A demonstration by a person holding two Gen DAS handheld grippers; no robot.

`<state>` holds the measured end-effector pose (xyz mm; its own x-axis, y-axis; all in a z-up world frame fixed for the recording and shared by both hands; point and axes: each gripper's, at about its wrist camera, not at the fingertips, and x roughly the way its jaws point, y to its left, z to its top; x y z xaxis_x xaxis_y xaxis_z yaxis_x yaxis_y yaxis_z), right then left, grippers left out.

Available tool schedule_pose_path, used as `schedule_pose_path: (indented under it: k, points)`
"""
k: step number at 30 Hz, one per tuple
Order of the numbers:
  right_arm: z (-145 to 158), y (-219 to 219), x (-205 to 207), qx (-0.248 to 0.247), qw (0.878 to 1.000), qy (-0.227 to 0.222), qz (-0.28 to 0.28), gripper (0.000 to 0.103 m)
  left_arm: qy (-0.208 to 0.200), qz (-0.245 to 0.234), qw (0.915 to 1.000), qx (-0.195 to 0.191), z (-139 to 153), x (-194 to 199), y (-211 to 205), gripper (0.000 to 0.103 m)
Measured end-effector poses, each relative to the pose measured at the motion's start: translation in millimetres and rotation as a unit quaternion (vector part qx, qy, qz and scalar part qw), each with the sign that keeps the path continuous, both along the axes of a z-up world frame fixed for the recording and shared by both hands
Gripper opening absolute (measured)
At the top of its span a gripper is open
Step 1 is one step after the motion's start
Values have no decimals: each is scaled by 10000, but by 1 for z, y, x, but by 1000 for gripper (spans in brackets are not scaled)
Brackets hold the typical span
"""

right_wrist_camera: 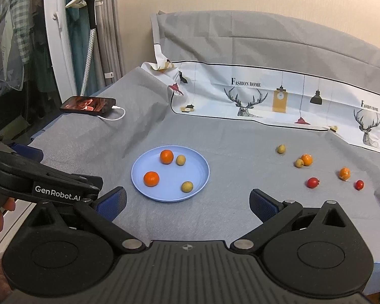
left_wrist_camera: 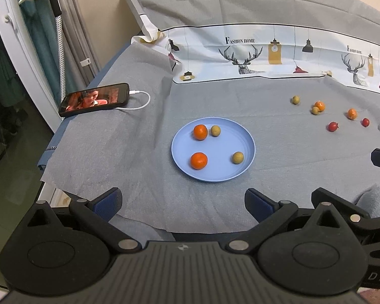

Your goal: Organize fruits

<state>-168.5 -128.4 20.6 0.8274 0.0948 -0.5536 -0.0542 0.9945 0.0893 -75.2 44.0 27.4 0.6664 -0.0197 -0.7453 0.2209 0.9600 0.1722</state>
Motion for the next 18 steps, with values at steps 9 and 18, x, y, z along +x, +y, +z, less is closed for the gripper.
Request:
schedule_pose_path:
  k: [9,18]
  points:
    - [-3,3,5,16,9999,101,34,102,149,53,9998,-70,-4,5,6,103]
    - [-8,6,13,26,9997,225,50,102,265,76,9996,-48,-10,12,6,103]
